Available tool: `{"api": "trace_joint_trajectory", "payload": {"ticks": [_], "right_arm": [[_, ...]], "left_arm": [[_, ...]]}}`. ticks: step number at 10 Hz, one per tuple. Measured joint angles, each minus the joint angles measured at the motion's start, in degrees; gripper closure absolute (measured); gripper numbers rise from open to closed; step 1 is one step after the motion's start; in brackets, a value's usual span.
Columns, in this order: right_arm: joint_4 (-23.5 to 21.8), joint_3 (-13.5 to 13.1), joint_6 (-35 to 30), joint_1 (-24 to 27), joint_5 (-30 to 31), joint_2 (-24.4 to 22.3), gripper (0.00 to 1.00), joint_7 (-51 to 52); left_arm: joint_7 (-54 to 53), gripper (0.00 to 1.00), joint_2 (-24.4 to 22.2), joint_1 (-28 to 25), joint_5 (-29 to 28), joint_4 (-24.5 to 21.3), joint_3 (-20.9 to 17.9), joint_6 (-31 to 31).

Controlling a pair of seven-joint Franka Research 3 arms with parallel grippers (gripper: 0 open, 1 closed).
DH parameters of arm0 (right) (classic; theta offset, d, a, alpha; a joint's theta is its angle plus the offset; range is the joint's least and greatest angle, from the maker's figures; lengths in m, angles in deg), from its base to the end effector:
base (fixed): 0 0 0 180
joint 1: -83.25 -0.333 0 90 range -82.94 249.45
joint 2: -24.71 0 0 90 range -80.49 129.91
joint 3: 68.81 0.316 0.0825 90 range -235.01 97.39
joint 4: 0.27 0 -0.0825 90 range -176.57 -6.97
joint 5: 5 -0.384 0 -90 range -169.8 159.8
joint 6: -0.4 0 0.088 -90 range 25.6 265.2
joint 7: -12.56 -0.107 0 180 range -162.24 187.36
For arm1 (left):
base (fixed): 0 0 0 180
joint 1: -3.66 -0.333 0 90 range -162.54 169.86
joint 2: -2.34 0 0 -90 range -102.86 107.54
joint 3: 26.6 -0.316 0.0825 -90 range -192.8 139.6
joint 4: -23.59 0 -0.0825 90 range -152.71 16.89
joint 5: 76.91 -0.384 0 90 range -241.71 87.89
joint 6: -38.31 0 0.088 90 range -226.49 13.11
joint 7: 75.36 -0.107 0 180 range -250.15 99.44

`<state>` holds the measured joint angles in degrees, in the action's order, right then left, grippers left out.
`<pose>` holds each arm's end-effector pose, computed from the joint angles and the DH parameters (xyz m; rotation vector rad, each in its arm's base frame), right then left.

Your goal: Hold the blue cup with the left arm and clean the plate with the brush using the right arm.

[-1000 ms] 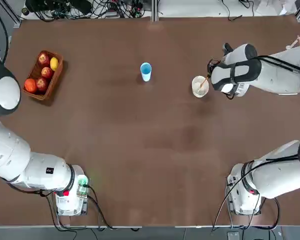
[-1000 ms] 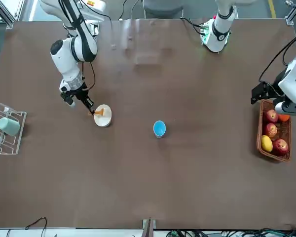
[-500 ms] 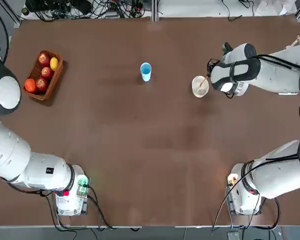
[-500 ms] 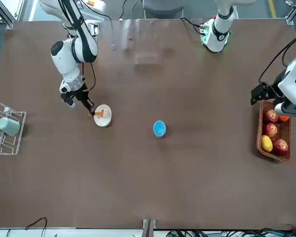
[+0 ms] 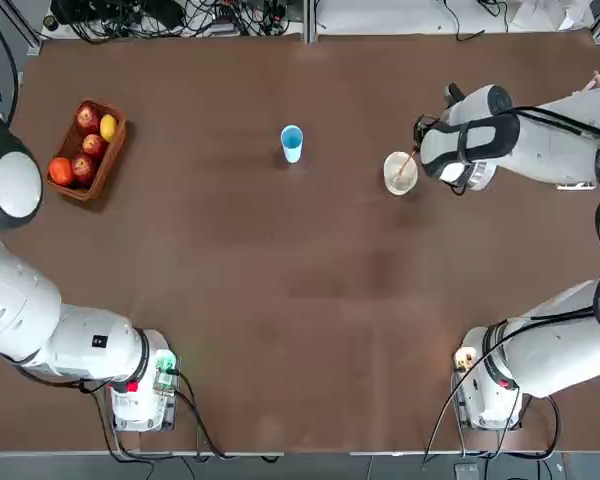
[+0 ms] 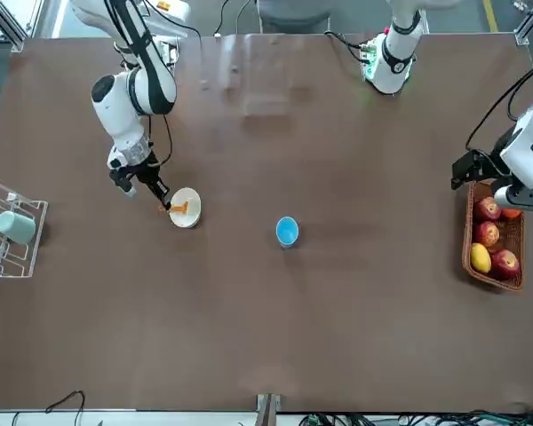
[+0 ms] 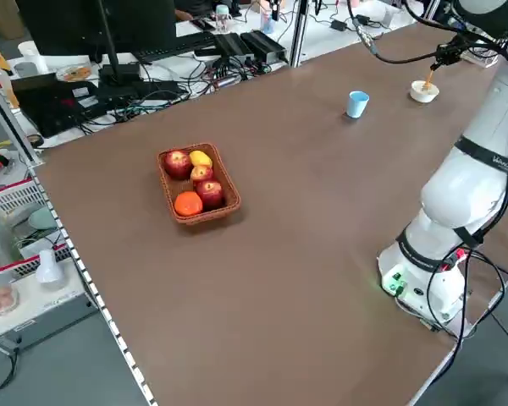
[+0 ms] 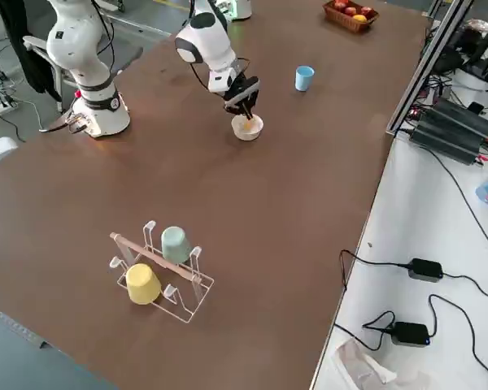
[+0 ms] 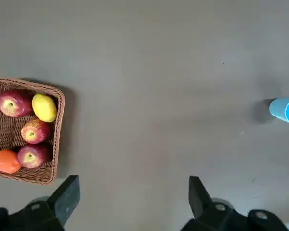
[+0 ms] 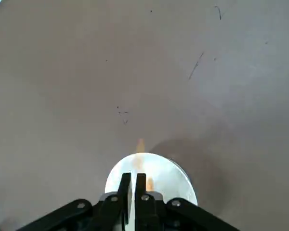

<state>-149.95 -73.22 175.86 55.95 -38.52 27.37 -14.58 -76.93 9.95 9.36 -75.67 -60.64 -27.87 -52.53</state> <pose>0.4406 0.1383 0.2733 -2.6607 0.8931 -0.4053 0.5942 -0.0492 0.5969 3.1190 -0.1629 -0.0279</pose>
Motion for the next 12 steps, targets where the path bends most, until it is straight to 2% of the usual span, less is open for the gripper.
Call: {"api": "trace_joint_trajectory", "payload": {"ticks": [4,5,6,9,12], "right_arm": [[0.2,0.0,0.0,0.0,-0.1,0.2,0.76,0.0],[0.2,0.0,0.0,0.0,-0.1,0.2,0.68,0.0],[0.3,0.0,0.0,0.0,-0.1,0.2,0.64,0.0],[1.6,0.0,0.0,0.0,-0.1,0.2,0.18,0.1],[3.5,-0.1,-2.3,0.0,-0.1,0.2,0.00,0.3]], "left_arm": [[0.0,0.00,0.1,0.0,0.0,0.0,0.0,0.0],[0.0,0.00,0.1,0.0,0.0,0.0,0.0,-0.1],[0.0,0.00,0.2,0.0,0.0,0.0,0.0,-0.2],[0.0,0.00,0.2,0.0,0.0,0.0,0.0,-0.2],[1.7,0.00,0.2,0.0,0.0,0.0,0.1,-0.3]]}}
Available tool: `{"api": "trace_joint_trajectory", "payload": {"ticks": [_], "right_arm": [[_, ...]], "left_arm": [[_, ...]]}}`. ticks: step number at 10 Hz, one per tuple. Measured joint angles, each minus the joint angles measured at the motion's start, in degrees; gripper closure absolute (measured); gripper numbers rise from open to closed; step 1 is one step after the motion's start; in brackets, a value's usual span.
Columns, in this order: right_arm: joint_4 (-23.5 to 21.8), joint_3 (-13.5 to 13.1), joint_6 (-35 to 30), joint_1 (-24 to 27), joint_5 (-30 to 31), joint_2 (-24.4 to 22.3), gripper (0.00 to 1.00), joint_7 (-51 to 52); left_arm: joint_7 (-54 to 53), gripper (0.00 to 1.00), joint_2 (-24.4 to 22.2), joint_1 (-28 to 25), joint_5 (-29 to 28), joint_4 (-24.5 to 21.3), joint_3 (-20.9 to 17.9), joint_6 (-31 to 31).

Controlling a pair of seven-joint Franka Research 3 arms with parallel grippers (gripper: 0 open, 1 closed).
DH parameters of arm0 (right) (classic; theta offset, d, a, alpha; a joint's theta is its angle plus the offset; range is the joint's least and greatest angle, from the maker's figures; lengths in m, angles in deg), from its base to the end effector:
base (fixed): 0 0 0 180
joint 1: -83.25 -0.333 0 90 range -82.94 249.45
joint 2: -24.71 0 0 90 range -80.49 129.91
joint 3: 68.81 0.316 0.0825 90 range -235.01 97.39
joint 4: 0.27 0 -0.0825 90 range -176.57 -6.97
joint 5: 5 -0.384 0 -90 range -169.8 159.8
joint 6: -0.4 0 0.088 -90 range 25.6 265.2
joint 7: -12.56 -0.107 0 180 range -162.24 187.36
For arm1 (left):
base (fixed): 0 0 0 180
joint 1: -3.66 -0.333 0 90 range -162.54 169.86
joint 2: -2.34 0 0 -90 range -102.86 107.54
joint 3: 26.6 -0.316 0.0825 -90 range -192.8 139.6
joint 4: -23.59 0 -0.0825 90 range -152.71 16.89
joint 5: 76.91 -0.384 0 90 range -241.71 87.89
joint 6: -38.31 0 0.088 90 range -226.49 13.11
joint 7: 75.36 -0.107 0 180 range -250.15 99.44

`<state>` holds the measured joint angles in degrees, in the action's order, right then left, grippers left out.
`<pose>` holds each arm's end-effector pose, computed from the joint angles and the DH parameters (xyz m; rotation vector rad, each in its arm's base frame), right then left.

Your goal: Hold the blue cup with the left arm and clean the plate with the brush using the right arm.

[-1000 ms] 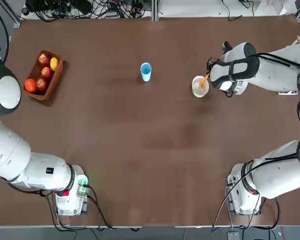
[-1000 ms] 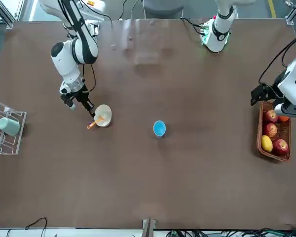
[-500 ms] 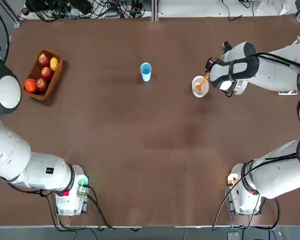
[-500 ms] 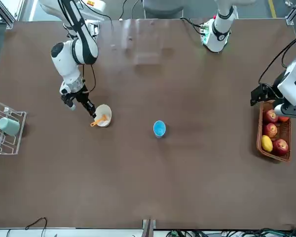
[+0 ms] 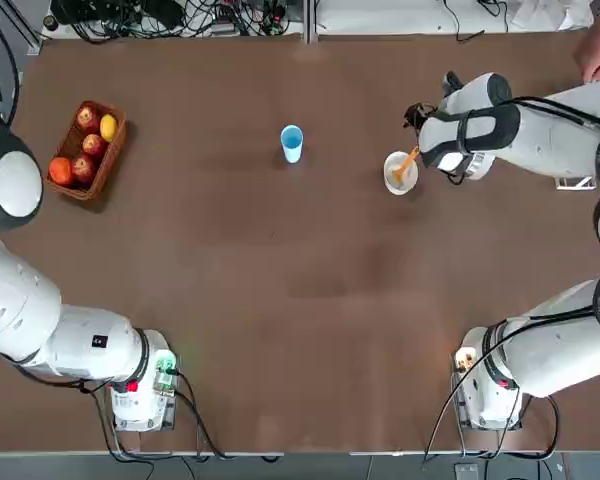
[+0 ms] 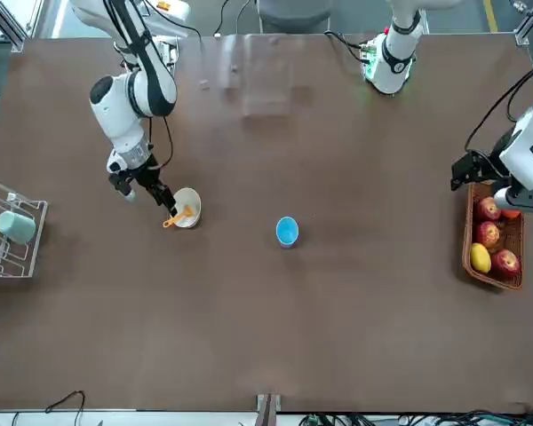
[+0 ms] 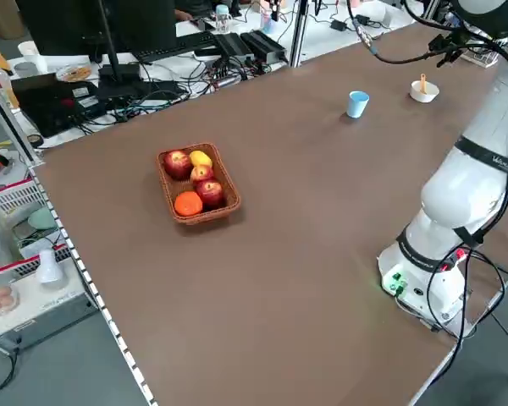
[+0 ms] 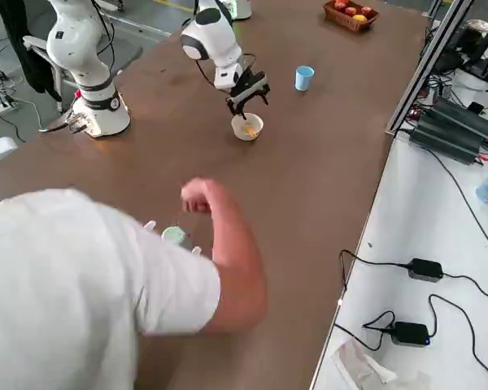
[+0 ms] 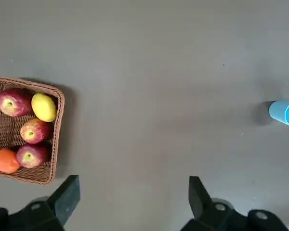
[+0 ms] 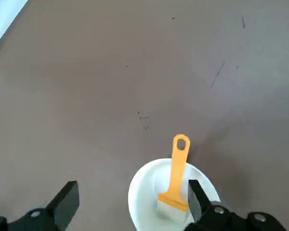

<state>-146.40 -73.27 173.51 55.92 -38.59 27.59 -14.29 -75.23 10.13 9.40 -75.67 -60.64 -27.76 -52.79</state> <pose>0.4584 0.1485 0.2898 -2.6354 0.8683 -0.4074 0.5953 -0.0508 0.5954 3.1209 -0.1206 -0.0262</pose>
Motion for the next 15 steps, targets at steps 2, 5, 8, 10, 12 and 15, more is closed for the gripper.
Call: {"api": "trace_joint_trajectory", "payload": {"ticks": [2,5,8,10,12,15], "right_arm": [[1.9,-0.2,-4.1,0.3,0.0,-0.2,0.00,0.5],[5.4,-0.6,-11.5,3.0,0.5,-1.1,0.00,3.4],[7.6,-0.7,-18.0,6.1,5.1,-2.4,0.00,4.1],[10.1,-0.8,-22.7,7.9,7.7,-2.8,0.00,4.1],[12.4,-0.8,-26.8,9.2,10.5,-3.2,0.00,4.1],[21.1,-0.8,-40.6,13.1,17.5,-3.6,0.00,4.2]], "left_arm": [[-0.1,0.00,0.0,0.0,0.0,0.0,0.1,0.0],[-0.3,0.00,0.0,0.0,0.0,0.0,0.4,0.0],[-0.3,0.00,0.0,0.1,0.0,0.0,0.4,0.0],[-0.3,0.00,0.0,0.1,0.0,0.1,1.1,0.0],[-0.3,0.00,0.0,0.1,0.0,0.3,1.8,-0.2],[-0.3,0.00,0.0,0.1,-0.6,0.4,1.9,-0.3]]}}
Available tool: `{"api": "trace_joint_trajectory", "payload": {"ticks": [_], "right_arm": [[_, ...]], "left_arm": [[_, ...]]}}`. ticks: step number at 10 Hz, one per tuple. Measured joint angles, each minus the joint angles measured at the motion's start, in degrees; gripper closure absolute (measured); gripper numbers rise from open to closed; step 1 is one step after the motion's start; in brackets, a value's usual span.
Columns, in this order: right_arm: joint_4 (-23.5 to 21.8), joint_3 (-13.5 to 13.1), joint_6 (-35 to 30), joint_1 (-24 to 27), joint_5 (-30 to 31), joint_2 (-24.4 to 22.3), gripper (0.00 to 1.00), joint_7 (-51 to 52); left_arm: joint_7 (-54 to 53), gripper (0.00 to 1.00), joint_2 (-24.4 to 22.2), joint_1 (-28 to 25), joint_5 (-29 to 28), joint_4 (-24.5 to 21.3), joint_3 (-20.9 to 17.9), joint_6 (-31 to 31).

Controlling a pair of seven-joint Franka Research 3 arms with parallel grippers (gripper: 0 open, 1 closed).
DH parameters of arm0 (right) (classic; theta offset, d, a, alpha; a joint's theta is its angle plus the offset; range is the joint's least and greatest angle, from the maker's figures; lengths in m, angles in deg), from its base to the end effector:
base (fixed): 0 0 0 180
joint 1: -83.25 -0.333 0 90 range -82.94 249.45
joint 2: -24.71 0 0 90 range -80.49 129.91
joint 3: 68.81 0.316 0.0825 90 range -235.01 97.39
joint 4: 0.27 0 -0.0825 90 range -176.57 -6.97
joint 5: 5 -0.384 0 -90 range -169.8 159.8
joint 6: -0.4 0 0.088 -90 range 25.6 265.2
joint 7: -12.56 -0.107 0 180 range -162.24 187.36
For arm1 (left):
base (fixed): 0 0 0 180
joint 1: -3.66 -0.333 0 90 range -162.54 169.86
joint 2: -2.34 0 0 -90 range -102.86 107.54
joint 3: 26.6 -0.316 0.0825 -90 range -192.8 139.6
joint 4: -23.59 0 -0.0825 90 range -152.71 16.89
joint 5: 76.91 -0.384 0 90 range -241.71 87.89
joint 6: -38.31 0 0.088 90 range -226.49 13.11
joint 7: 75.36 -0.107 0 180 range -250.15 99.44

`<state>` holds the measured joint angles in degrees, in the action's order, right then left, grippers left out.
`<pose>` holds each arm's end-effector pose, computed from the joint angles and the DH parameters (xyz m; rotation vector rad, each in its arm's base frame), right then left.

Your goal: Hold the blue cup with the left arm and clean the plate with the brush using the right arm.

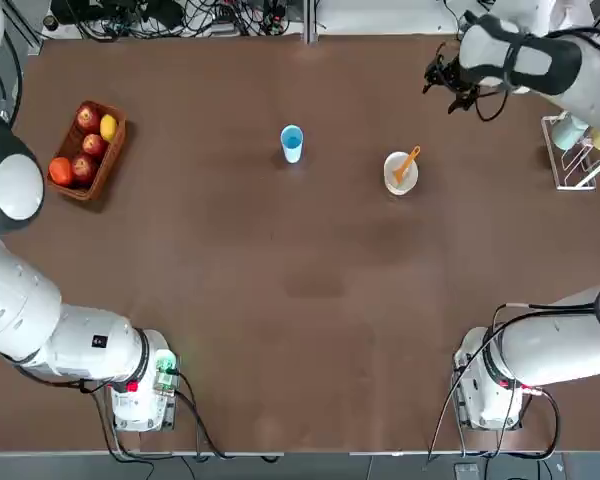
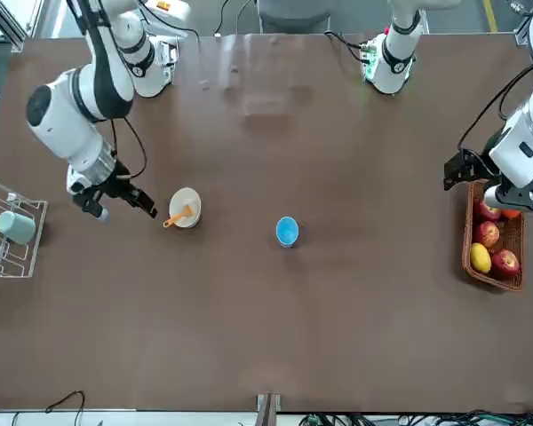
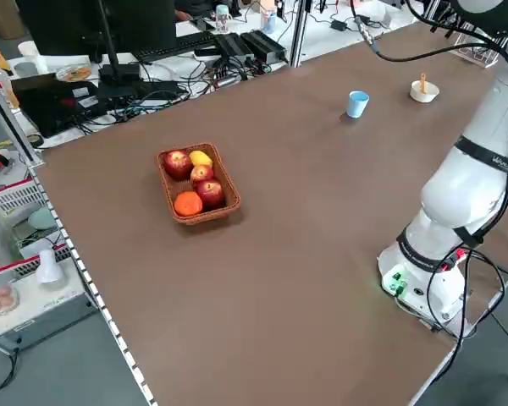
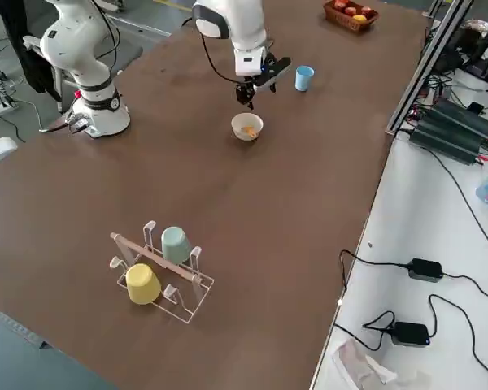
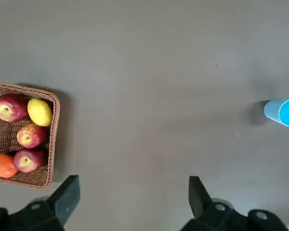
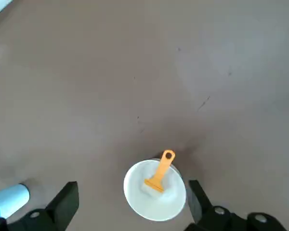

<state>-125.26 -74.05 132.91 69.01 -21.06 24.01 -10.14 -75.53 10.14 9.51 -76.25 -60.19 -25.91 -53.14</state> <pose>0.5377 0.0905 0.4091 -2.8266 0.5943 -0.1111 0.5945 -0.0689 0.5996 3.1233 -0.1824 -0.0047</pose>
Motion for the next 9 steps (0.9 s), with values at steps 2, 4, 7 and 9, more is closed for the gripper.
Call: {"api": "trace_joint_trajectory", "payload": {"ticks": [2,4,7,9], "right_arm": [[4.2,0.0,-5.2,1.3,4.6,-0.2,0.00,0.0],[6.0,0.1,-7.6,1.3,8.5,-0.2,0.00,0.0],[14.1,0.0,-16.3,2.5,12.0,-0.2,0.00,0.0],[16.8,0.0,-19.4,2.9,13.3,-0.2,0.00,0.2]], "left_arm": [[0.0,0.00,0.0,0.0,0.0,0.3,0.0,0.0],[0.0,0.00,0.0,0.0,0.0,0.5,0.0,0.0],[0.0,0.00,0.0,0.0,0.0,0.6,0.0,0.0],[0.0,0.00,0.0,0.0,0.0,0.6,0.0,0.0]]}}
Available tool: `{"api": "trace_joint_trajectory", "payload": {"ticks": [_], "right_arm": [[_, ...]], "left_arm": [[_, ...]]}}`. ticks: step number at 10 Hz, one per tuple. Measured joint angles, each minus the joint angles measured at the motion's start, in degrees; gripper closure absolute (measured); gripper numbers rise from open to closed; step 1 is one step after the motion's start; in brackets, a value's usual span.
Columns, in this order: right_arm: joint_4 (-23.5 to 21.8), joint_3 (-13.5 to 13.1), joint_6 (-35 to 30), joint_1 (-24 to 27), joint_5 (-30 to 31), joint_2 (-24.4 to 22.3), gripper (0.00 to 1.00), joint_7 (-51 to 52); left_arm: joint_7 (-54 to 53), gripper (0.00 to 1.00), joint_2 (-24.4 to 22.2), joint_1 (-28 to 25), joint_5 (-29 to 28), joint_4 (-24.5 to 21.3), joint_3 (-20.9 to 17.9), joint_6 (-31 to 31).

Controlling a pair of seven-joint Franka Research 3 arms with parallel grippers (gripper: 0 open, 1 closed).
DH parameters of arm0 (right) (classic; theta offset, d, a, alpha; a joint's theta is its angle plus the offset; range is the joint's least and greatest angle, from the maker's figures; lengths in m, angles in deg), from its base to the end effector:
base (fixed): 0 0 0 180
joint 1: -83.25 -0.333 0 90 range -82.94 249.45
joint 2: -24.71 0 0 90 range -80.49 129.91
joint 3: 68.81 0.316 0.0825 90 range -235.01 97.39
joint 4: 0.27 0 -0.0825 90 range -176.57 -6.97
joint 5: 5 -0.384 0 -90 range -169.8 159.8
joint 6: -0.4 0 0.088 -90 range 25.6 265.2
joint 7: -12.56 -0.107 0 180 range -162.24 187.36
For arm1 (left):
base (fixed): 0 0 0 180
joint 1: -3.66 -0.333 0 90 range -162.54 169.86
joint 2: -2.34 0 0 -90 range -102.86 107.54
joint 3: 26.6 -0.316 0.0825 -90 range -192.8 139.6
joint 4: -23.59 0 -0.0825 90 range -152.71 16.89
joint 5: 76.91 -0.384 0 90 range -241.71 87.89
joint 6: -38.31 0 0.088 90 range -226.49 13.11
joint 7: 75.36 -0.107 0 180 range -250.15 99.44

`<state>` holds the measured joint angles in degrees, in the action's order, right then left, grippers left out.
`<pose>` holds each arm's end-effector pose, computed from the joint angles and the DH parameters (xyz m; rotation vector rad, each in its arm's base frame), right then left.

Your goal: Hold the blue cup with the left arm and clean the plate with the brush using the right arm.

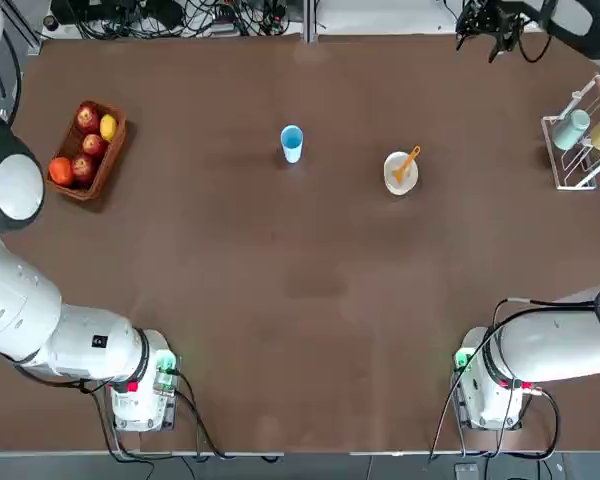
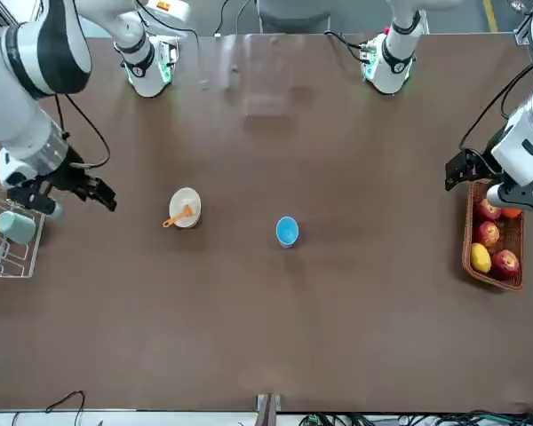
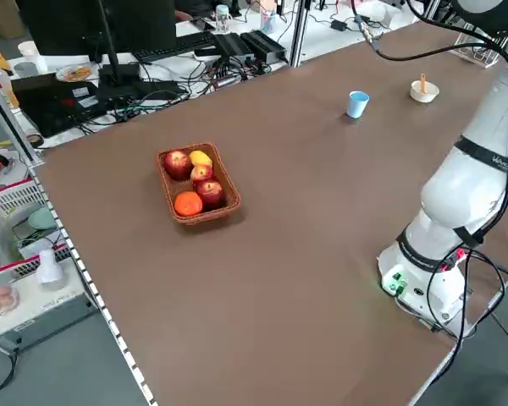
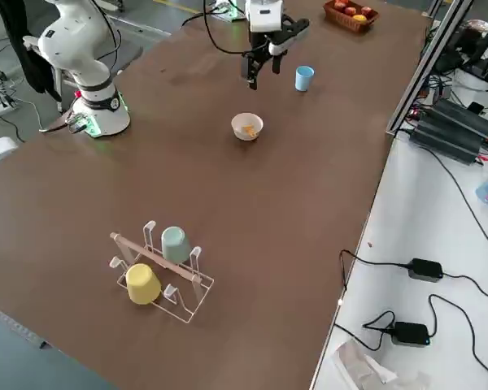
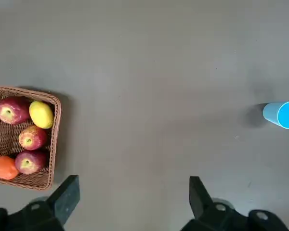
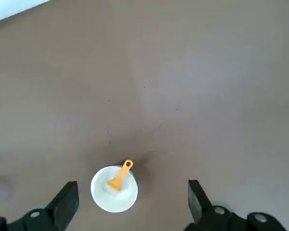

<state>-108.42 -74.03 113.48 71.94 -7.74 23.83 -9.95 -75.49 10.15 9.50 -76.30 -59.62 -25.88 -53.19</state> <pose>0.5637 0.0630 0.5175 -3.0336 0.4634 -0.1332 0.5950 -0.0690 0.6043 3.1235 -0.1820 0.0120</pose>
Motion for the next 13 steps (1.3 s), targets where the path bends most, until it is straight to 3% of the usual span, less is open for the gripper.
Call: {"api": "trace_joint_trajectory", "payload": {"ticks": [6,10,13], "right_arm": [[9.3,-0.1,-10.4,3.7,1.6,0.0,0.00,5.8],[18.1,-0.1,-21.8,5.8,1.6,0.0,0.00,8.5],[20.5,-0.1,-25.0,6.2,1.6,0.0,0.00,9.4]], "left_arm": [[0.2,0.00,0.0,0.0,0.0,0.7,0.0,0.0],[1.1,0.00,0.0,0.0,0.0,0.7,0.0,0.0],[1.1,0.00,0.1,0.0,0.0,0.7,0.0,0.0]]}}
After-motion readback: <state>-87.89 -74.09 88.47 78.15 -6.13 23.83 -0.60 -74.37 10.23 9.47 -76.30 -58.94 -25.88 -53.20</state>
